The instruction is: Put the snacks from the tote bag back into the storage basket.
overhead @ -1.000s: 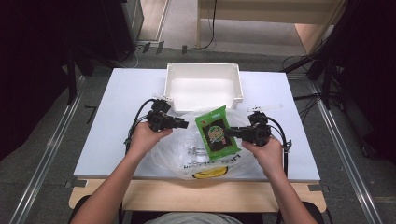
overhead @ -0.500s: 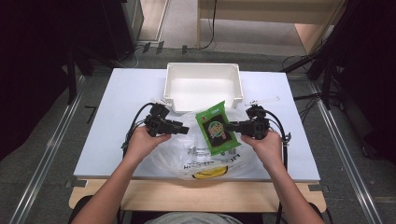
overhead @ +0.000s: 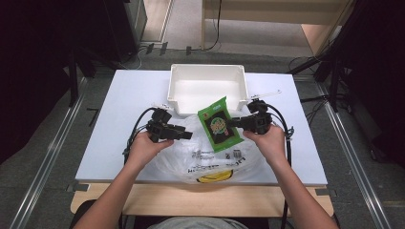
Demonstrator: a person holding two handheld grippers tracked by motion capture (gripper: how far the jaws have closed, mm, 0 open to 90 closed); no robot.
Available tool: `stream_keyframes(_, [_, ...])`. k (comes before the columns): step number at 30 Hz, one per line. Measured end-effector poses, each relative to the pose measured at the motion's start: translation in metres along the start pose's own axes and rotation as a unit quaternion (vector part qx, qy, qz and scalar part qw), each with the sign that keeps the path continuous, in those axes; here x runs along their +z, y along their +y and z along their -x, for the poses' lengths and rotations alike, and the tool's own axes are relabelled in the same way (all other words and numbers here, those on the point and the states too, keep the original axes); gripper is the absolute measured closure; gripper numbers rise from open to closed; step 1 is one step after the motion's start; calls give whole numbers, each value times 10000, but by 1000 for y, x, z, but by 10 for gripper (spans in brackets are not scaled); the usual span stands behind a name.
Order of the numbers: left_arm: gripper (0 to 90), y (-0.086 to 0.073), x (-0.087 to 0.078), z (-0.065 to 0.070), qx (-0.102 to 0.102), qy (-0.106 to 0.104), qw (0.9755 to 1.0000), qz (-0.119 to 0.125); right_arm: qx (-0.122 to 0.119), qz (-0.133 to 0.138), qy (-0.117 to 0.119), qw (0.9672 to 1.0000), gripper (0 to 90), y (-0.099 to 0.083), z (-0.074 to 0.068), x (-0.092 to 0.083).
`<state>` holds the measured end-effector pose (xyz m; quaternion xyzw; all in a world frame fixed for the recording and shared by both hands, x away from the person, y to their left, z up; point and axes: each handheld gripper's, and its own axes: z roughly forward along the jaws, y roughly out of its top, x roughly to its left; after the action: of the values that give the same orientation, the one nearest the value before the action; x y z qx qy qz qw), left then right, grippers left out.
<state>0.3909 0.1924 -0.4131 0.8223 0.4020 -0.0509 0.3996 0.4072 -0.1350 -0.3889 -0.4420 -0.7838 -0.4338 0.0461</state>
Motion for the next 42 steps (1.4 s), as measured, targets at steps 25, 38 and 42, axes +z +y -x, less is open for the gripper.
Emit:
stream_keyframes(25, [441, -5, 0, -1, -29, -6, 10000, -1, -96, 28, -157, 9998, 744, 38, 1, -1])
stream_keyframes(38, [446, -7, 5, -1, 25, -10, 10000, -26, -41, 56, -169, 9998, 744, 56, 5, 0])
stream_keyframes(42, [446, -8, 6, -1, 25, -14, 10000, -44, 8, 128, -149, 9998, 744, 62, 7, 1])
